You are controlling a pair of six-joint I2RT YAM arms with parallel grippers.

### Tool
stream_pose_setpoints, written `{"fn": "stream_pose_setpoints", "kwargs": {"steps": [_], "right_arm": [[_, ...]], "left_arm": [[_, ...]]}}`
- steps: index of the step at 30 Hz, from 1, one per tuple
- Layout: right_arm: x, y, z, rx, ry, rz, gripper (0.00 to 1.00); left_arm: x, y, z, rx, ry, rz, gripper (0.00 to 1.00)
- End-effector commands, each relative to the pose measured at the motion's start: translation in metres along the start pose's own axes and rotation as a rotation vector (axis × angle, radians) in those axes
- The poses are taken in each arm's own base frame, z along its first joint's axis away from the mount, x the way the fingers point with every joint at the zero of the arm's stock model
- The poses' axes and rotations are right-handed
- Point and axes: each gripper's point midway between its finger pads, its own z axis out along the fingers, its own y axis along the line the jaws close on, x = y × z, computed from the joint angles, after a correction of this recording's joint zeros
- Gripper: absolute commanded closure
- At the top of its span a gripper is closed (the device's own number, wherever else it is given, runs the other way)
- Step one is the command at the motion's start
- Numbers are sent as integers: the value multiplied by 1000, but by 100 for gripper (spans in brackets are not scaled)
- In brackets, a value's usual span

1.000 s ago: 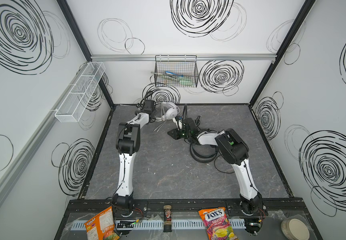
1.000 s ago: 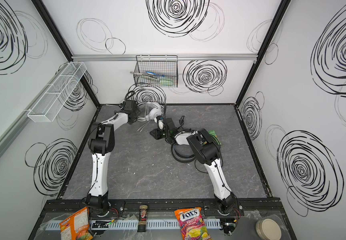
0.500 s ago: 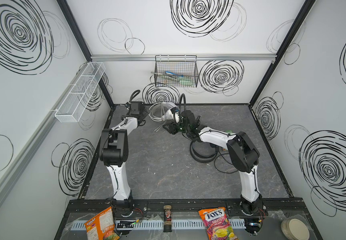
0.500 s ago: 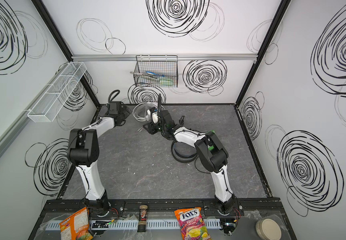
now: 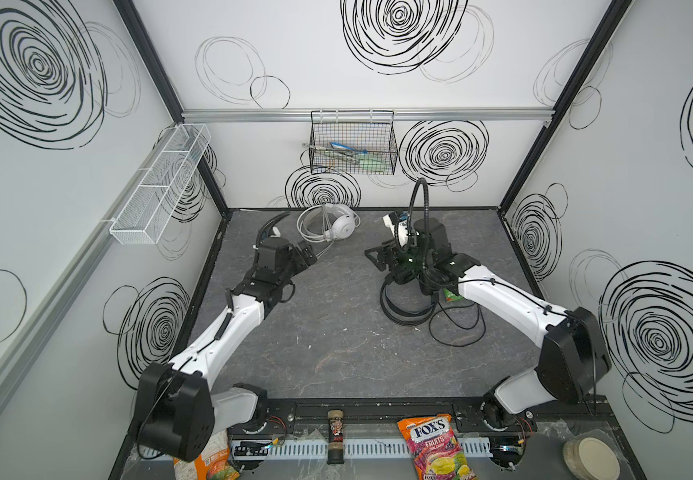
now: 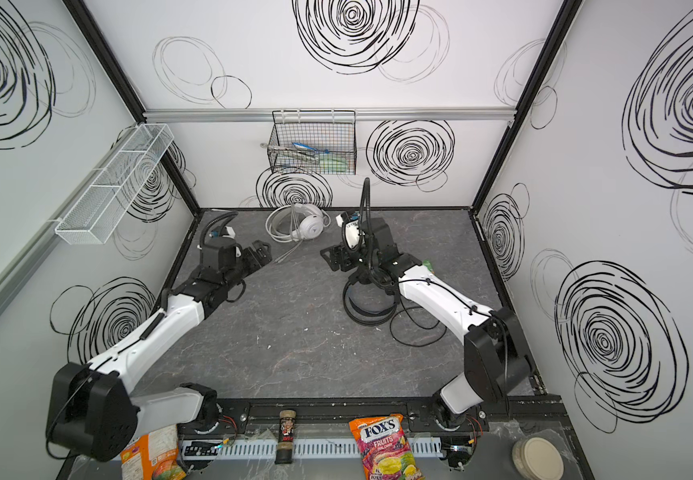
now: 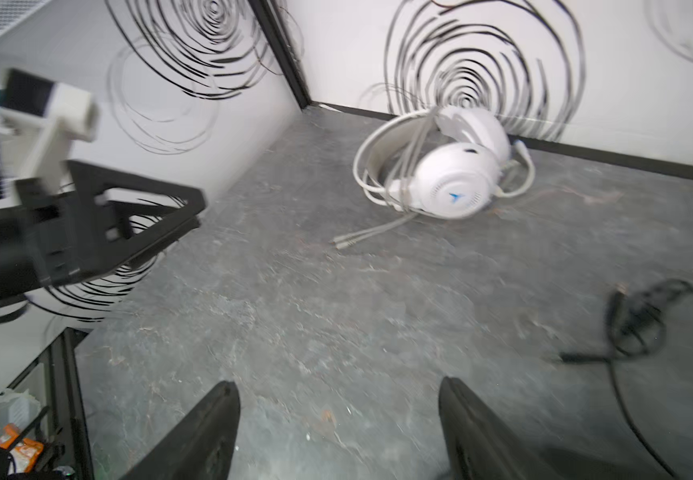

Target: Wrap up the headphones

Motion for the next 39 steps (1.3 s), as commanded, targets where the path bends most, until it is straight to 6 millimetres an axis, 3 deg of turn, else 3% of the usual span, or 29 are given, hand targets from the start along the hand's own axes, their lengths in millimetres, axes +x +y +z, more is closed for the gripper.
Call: {"fn": "stream_pose_setpoints", "kwargs": {"steps": [1, 4, 5, 10, 16, 20, 29, 32, 35, 39], "right_arm": [[24, -63, -35, 218, 65, 67, 18], [38, -103, -60, 333, 55, 143, 12], [44, -111, -66, 367, 51, 157, 4], [64, -124, -77, 445, 62, 126, 3], [70, -135, -72, 478, 73, 123, 3], [70, -136, -68, 472, 54, 133, 3], [72, -140, -76, 511, 54, 108, 3], [74, -141, -74, 507, 61, 114, 3], [72, -140, -72, 502, 61, 116, 3], [65, -141, -72, 504, 56, 109, 3]], "left_arm": [[47, -15, -11, 40, 102, 3, 1], [90, -48, -18, 104, 193, 52, 1], [103, -60, -19, 122, 225, 82, 1], [150, -110, -7, 188, 362, 179, 3], [217, -138, 22, 198, 498, 266, 2], [236, -154, 41, 206, 523, 335, 15], [286, -145, 58, 190, 629, 369, 17], [295, -141, 60, 187, 646, 374, 23], [297, -133, 61, 180, 653, 370, 35], [290, -115, 62, 165, 648, 322, 47]]}}
